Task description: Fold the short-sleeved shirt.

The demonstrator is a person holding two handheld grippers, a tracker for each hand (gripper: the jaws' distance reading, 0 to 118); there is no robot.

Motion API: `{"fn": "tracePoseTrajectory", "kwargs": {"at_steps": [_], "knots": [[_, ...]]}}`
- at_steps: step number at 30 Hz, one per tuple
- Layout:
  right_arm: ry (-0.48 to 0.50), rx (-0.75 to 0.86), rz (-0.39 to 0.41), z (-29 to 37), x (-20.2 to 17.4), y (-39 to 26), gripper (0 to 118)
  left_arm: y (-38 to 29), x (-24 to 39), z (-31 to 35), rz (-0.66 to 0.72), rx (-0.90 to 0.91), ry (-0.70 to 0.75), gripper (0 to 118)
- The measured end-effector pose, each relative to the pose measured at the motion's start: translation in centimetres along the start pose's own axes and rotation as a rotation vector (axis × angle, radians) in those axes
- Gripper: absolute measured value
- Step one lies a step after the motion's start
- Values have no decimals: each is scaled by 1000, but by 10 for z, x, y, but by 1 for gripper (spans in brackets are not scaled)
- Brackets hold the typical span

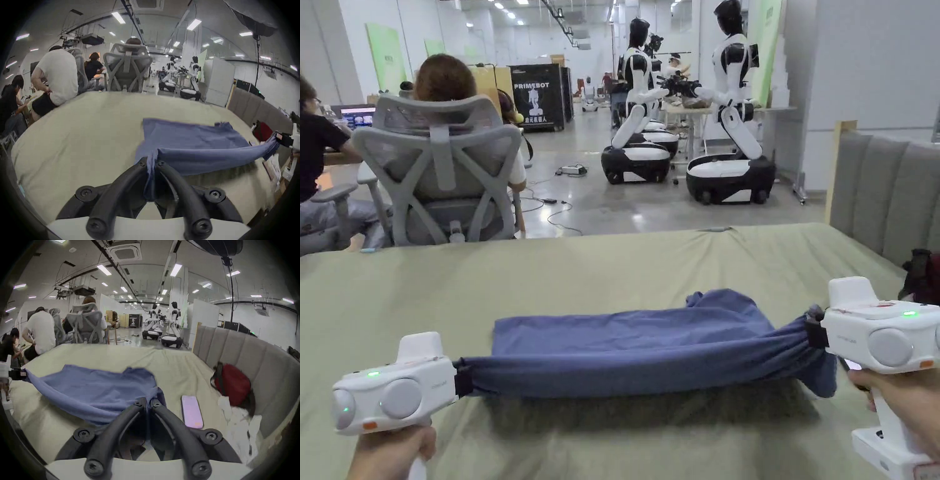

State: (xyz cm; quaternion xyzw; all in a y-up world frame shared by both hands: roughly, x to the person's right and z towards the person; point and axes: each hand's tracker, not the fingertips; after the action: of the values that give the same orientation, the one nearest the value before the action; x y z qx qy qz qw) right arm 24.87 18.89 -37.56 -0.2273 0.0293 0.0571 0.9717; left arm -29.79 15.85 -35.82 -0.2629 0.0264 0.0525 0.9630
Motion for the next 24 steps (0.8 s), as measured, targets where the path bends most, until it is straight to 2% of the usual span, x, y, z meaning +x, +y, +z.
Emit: {"fn": "tracePoseTrajectory", "kwargs": {"at_steps": [2,4,7,12,14,21,23,24], "knots": [[-3,-44,-1,12,-5,-30,3,-24,-5,12,11,-14,-14,4],[0,-115,-48,20,-3,-56,3,-44,-7,20,-8,-40,-29,4],[5,-177,-73,31,-2,-89,4,-67,-10,29,-32,-63,-21,4],[19,-292,-46,24,-7,-125,4,-93,-8,28,-63,-99,-7,4],[19,-337,-12,15,-10,-133,4,-100,-10,20,-48,-120,-1,4],[-12,-319,71,12,-22,-138,5,-113,0,13,-60,-118,37,4],[-42,-286,78,15,-23,-140,18,-113,2,13,-69,-117,46,7],[-95,-264,90,18,-24,-140,34,-112,2,14,-66,-116,46,14]]}}
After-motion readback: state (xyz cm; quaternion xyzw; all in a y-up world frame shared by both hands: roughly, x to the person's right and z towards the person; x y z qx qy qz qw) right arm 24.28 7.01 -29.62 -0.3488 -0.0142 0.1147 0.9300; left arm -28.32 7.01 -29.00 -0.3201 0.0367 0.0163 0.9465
